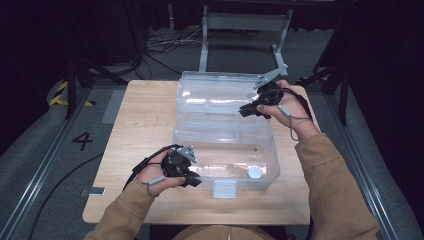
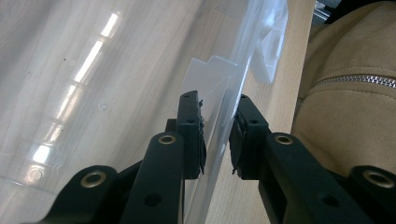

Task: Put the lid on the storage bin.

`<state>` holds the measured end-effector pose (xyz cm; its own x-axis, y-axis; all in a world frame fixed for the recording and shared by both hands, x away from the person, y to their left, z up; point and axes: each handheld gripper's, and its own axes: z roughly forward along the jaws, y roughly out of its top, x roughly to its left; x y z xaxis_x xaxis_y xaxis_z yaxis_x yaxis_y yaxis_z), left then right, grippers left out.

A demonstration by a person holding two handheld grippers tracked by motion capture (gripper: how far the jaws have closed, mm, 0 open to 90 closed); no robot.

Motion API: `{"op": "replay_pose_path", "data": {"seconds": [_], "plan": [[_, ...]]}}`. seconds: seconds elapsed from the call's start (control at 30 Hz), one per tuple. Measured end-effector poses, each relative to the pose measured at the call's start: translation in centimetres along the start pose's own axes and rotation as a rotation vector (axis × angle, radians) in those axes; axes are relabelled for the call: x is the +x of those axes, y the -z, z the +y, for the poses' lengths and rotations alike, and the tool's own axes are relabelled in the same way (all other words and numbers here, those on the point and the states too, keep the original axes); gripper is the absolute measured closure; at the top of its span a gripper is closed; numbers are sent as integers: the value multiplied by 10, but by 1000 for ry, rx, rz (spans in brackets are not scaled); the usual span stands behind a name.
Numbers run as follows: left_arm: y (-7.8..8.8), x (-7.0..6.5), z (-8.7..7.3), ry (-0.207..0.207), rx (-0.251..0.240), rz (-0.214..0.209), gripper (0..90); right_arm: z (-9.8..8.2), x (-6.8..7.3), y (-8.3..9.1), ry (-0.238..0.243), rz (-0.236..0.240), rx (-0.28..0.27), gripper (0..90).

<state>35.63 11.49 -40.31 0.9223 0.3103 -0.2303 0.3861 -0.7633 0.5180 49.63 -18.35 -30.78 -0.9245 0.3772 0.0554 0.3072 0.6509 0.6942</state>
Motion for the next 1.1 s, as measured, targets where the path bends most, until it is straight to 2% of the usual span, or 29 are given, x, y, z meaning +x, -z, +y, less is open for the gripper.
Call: {"op": "replay_pose_path", "data": {"seconds": [1.1], "plan": [[-1,-1,1,24,14,8,756,-4,26,13,64,7,0,837]]}}
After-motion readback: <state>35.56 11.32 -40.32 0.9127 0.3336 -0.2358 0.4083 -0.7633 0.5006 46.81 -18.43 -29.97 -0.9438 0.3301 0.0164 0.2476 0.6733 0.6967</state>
